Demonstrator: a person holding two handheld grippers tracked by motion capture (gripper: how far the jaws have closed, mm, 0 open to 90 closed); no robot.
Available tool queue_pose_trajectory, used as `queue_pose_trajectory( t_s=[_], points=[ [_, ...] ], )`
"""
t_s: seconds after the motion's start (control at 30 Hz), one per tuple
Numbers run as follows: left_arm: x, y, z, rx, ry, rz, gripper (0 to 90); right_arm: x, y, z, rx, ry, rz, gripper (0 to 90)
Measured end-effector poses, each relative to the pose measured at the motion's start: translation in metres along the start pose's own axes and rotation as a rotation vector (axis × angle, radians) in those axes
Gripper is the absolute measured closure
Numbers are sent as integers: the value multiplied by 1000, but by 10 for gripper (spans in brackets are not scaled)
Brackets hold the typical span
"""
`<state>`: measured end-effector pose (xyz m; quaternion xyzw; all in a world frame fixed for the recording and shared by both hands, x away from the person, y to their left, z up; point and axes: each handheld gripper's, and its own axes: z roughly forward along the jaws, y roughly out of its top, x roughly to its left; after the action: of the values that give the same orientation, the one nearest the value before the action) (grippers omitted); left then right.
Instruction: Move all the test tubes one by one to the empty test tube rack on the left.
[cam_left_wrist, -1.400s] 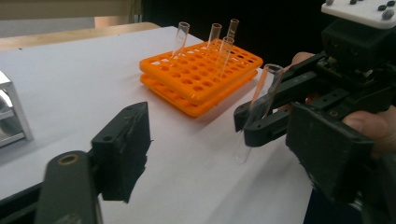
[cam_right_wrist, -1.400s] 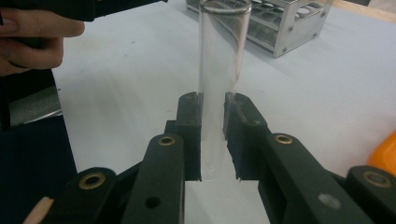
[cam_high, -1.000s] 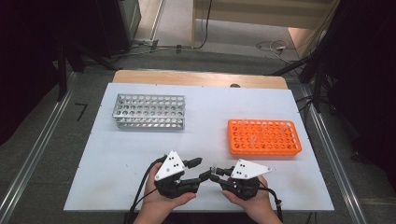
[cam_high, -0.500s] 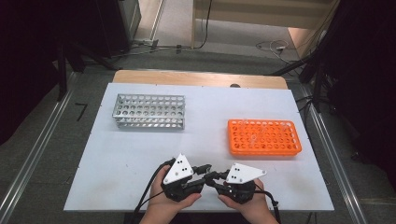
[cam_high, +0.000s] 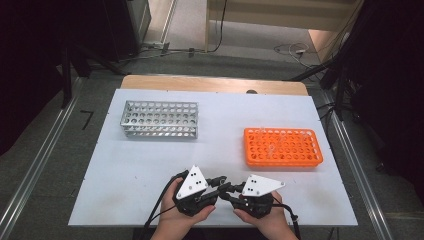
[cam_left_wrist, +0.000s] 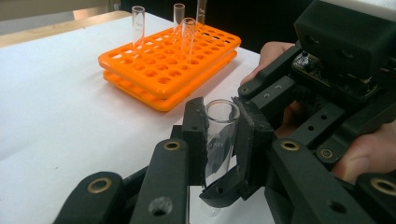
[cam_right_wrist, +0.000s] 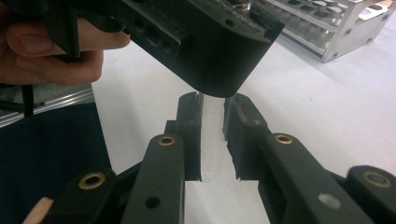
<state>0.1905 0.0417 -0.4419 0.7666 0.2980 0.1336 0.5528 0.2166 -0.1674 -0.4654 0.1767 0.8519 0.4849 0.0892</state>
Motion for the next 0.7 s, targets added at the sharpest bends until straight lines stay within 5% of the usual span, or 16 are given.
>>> queue_pose_trajectory(
  t_s=[0.23,0.7],
  points=[
    [4,2,-6,-15,19,-11,758,0,-1,-2,-4,7,7,606],
    [27,6,-23,-27,69,-45,759,-27,-11,-40,-55,-76,89,48]
  ],
)
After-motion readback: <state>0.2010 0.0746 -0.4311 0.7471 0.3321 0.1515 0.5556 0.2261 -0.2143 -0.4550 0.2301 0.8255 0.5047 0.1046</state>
